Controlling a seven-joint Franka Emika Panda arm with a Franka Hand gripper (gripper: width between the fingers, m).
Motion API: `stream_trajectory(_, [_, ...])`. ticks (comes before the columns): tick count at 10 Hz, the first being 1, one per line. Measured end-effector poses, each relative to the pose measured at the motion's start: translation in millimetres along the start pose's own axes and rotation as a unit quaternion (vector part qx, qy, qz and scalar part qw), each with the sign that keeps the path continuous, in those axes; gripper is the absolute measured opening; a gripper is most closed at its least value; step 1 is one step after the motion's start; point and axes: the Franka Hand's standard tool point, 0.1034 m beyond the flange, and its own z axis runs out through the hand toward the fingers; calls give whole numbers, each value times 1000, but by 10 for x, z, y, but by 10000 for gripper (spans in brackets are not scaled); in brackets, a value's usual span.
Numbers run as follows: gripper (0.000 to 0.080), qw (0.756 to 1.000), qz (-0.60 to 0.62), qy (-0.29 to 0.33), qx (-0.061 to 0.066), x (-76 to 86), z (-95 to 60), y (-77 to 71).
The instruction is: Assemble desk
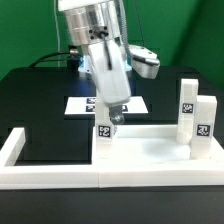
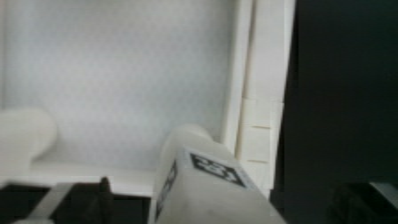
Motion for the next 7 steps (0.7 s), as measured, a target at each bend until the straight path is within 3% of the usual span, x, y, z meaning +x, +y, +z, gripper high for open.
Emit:
stream_trajectory(1, [642,999,-34,5,1,-44,-39,-57])
stream_trajectory(4, [648,991,-134,6,-1,-25,-29,-46])
stream_trajectory(5, [649,982,-187,9,-6,-8,-31,-36])
stream_trajectory(6, [649,947,-318,17,-29,22,-85,-49])
stream_trajectory(7, [649,939,-342,21,-28,26,-112,-84])
